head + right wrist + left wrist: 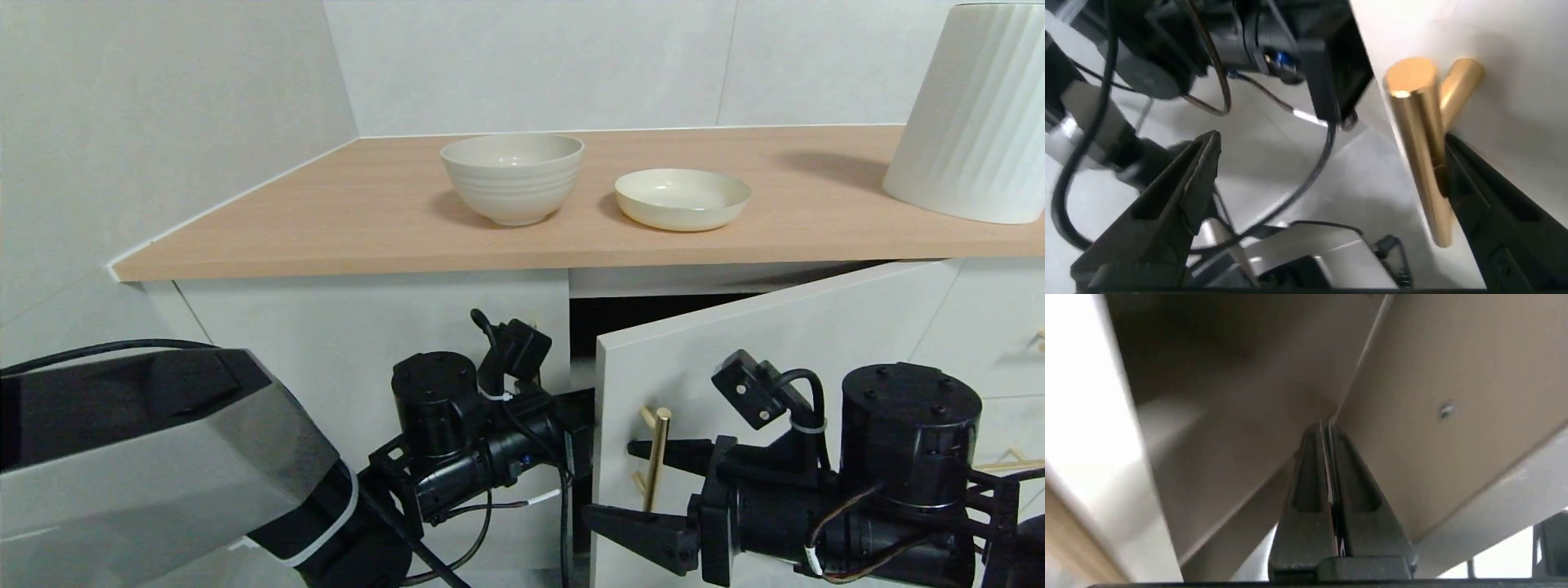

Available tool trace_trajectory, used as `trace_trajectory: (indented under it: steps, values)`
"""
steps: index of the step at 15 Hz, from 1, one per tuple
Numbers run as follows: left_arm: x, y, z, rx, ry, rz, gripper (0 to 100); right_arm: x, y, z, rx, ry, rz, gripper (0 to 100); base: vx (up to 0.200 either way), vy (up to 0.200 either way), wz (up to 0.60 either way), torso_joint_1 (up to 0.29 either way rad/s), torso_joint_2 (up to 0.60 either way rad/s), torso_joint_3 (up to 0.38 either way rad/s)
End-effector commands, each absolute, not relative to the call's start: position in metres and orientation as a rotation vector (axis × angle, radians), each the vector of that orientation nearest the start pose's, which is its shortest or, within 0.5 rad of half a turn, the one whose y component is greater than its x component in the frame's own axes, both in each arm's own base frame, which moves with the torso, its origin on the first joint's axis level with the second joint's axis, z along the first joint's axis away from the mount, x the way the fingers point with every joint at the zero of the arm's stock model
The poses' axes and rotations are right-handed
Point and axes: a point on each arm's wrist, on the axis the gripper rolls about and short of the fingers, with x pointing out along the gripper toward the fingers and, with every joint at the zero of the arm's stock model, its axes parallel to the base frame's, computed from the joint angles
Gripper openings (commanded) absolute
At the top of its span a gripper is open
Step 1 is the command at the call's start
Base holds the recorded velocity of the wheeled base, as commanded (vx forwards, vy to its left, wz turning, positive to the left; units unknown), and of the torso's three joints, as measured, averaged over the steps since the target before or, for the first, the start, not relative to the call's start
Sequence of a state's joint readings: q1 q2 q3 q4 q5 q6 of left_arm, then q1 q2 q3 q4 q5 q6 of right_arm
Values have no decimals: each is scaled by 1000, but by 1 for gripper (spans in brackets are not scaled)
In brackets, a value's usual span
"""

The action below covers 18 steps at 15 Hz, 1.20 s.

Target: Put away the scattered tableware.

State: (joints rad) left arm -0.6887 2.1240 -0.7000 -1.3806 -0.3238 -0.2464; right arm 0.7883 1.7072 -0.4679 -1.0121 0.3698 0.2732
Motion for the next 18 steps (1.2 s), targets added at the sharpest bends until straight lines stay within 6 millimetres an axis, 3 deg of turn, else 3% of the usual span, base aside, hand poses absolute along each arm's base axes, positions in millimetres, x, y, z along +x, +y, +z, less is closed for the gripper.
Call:
trace_trajectory:
  steps: [1, 6, 10, 14, 18]
  values:
    - [269, -234, 97, -252, 164, -1015, 0, 184, 185, 137, 159, 346, 1029, 100, 0, 0, 0, 0, 0, 0]
    - [268, -233, 100, -268, 173, -1032, 0, 184, 163, 152, 161, 296, 925, 100, 0, 0, 0, 0, 0, 0]
    - [267, -233, 102, -269, 170, -1033, 0, 151, 135, 174, 148, 368, 931, 100, 0, 0, 0, 0, 0, 0]
    - [266, -232, 103, -265, 192, -1032, 0, 116, 109, 169, 138, 486, 1000, 100, 0, 0, 0, 0, 0, 0]
    - [262, -238, 102, -261, 208, -1047, 0, 111, 110, 162, 126, 518, 1022, 100, 0, 0, 0, 0, 0, 0]
